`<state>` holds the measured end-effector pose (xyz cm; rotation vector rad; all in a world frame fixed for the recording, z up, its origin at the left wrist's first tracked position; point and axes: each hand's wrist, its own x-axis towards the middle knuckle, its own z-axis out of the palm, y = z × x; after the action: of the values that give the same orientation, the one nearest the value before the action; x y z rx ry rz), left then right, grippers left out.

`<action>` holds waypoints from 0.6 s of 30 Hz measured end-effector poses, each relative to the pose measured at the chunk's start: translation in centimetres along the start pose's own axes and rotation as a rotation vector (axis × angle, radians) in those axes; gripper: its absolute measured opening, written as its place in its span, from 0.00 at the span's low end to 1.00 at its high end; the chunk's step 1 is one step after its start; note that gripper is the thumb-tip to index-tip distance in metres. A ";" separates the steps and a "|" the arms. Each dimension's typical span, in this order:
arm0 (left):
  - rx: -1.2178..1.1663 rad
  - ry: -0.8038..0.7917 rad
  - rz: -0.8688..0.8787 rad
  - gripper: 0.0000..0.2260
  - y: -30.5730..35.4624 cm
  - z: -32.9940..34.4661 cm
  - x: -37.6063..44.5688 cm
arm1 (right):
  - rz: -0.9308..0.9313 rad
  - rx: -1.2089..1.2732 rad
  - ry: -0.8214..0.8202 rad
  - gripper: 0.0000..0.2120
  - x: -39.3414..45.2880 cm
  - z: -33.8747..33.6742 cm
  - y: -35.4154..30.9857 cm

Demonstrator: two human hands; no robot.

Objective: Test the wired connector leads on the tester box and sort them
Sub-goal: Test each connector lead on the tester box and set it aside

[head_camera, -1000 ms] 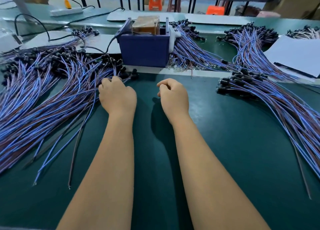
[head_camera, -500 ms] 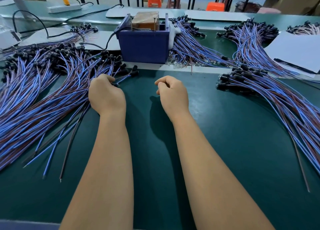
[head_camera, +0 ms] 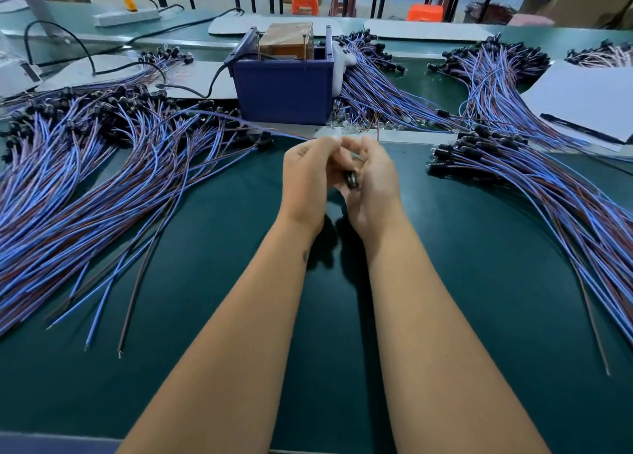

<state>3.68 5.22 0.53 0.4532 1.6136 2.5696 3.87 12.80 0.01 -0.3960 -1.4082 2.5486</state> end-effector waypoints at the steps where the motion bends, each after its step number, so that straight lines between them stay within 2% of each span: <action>1: -0.029 -0.075 -0.085 0.15 0.0 -0.2 0.0 | 0.043 0.014 -0.026 0.16 0.0 -0.1 -0.2; 3: 0.035 -0.210 -0.240 0.19 -0.1 -0.8 0.1 | 0.083 0.011 -0.019 0.12 -0.2 -0.4 -0.5; 5: 0.151 -0.322 -0.357 0.18 0.4 -1.6 0.0 | 0.050 -0.010 0.004 0.08 -0.3 -0.7 -0.5; 7: 0.218 -0.420 -0.401 0.17 1.0 -2.3 -0.1 | 0.003 -0.009 0.016 0.06 -0.4 -0.9 -0.5; 8: 0.233 -0.418 -0.381 0.16 1.1 -2.5 -0.1 | -0.008 0.013 0.015 0.05 -0.4 -0.9 -0.5; 9: 0.244 -0.362 -0.330 0.15 1.1 -2.6 -0.1 | -0.019 0.039 0.011 0.05 -0.5 -0.8 -0.5; 11: 0.314 -0.142 -0.187 0.13 0.7 -2.5 0.1 | -0.080 0.029 0.016 0.05 -0.4 -0.6 -0.4; 14: 0.410 0.207 -0.087 0.15 0.0 -2.7 0.7 | -0.247 -0.262 0.062 0.04 -0.4 -0.4 -0.1; 16: 0.397 0.274 -0.085 0.13 -0.1 -3.2 1.2 | -0.269 -0.378 0.027 0.05 -0.6 -0.2 0.1; 18: 0.346 0.250 -0.091 0.12 -0.1 -3.4 1.3 | -0.247 -0.437 -0.046 0.06 -0.7 0.0 0.4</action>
<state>1.46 2.59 -0.66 0.0723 2.1218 2.3608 4.53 12.38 -0.18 -0.2108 -1.9017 2.0616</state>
